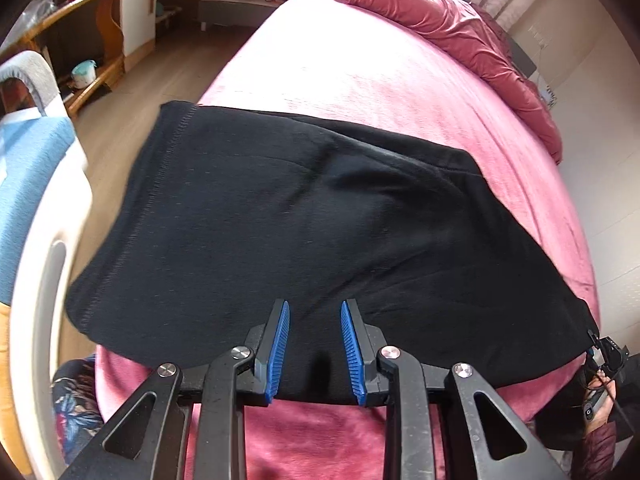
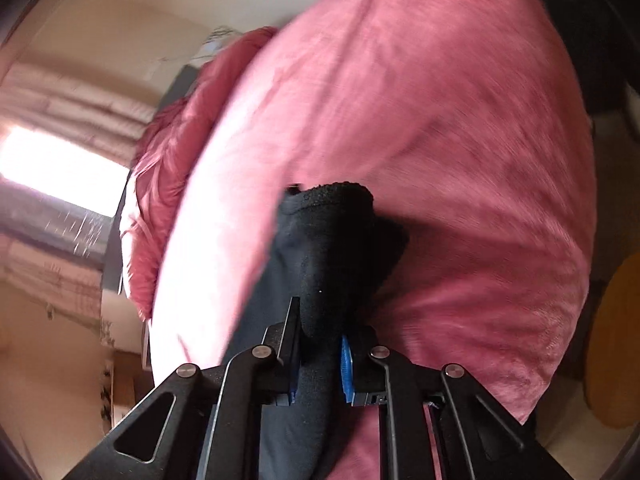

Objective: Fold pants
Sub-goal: 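Grasp the black pants' end with the right gripper and fold it over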

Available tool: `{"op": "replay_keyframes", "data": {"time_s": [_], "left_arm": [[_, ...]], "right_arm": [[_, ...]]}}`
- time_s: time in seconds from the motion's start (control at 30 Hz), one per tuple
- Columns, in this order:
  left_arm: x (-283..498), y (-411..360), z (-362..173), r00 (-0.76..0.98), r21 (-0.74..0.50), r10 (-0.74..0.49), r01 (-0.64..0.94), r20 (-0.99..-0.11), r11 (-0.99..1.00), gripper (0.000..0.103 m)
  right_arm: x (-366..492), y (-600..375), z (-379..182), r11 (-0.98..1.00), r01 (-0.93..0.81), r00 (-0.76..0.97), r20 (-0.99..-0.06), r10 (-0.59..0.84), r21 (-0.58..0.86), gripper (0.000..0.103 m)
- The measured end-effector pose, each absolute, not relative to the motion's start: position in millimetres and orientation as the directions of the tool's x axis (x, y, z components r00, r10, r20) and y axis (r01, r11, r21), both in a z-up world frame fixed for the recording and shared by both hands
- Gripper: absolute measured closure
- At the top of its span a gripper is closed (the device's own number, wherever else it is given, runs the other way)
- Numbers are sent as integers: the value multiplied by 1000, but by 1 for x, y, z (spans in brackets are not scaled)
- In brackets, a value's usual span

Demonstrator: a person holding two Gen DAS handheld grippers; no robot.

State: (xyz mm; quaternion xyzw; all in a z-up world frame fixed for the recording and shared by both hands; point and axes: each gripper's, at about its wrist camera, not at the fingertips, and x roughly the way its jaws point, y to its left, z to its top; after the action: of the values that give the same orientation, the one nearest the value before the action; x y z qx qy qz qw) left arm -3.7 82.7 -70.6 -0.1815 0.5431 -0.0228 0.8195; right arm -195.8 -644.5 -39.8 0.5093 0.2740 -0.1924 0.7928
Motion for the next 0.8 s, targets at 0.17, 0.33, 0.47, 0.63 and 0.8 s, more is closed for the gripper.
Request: {"op": "replay_keyframes", "data": {"time_s": [0.17,0.33,0.47,0.63,0.8], "left_arm": [[2,74,-71,411,-366,-283,-137,-867,921,76],[6,68,-67,416,-426,-350,-105,-840,899,76],[9,64,-64,418,-465,-393,-83,-819,881,76],[12,58,-63,412,-499,-433,-63,-802,864,76],[13,50,-63,401,-526,-467,-42,-788,850,76]], "right_arm": [[-181,-617,5,541,485,806,-591,28,687,87],[-146,-554,41,688,346,796,-587,144,638,87],[-121,-485,50,764,213,760,-595,262,609,87],[-89,-394,38,831,71,657,-653,378,552,88],[-72,-311,-2,881,-38,498,-755,426,472,88]]}}
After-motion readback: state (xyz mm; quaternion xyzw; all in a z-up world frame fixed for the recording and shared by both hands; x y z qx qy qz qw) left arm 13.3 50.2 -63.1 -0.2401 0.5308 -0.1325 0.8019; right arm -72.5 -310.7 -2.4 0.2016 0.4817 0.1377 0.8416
